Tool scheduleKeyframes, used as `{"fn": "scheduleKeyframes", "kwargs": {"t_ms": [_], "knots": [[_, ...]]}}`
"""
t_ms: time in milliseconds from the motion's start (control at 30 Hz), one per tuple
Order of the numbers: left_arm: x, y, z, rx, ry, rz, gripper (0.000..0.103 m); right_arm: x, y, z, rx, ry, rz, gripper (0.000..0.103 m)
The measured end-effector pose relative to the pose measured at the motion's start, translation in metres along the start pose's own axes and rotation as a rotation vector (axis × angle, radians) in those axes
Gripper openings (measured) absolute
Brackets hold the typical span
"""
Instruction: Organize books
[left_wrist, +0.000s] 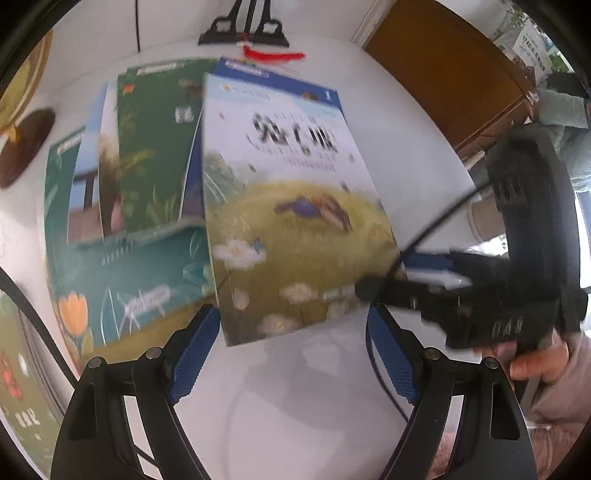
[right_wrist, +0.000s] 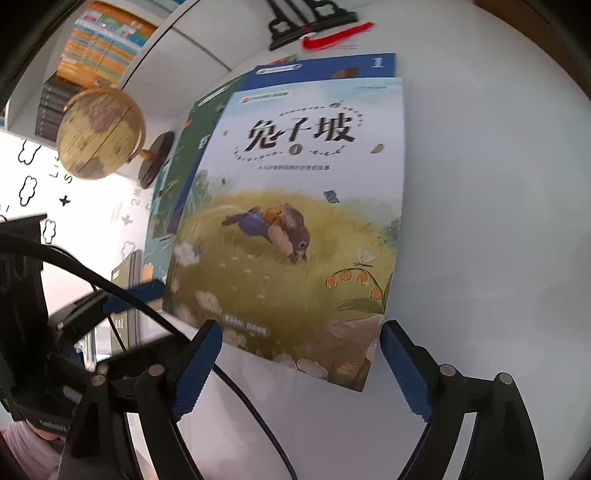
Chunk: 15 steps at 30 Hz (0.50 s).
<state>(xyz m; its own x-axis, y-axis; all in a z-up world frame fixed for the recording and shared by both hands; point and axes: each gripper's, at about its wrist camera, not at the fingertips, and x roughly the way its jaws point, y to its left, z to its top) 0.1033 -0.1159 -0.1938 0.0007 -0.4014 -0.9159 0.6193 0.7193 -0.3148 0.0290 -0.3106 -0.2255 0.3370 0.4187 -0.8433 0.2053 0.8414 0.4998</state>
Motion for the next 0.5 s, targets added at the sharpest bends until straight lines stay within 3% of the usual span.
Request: {"fn": "scheduleKeyframes", "kwargs": {"t_ms": [67, 133, 300, 367, 433, 500], "knots": [[0.004, 0.007, -0.005, -0.021, 0.051, 0.004, 0.079, 0.005, 0.006, 0.004, -0.033, 0.005, 0.015, 0.091], [0.0, 0.013, -0.009, -0.04, 0.044, 0.001, 0.076, 0.012, 0.015, 0.012, -0.059, 0.03, 0.045, 0.091], [-0.019, 0.038, 0.0, -0.181, -0.056, 0.001, 0.076, 0.008, 0.017, 0.021, -0.064, -0.02, 0.082, 0.09], [-0.018, 0.048, 0.008, -0.236, -0.075, 0.046, 0.075, 0.008, 0.01, 0.02, -0.023, -0.034, 0.099, 0.09], [-0.014, 0.054, 0.013, -0.271, -0.077, 0.079, 0.05, 0.006, 0.008, 0.018, -0.013, -0.036, 0.096, 0.09], [-0.01, 0.056, 0.018, -0.293, -0.071, 0.068, 0.041, 0.006, 0.009, 0.017, -0.037, -0.028, 0.07, 0.09]]}}
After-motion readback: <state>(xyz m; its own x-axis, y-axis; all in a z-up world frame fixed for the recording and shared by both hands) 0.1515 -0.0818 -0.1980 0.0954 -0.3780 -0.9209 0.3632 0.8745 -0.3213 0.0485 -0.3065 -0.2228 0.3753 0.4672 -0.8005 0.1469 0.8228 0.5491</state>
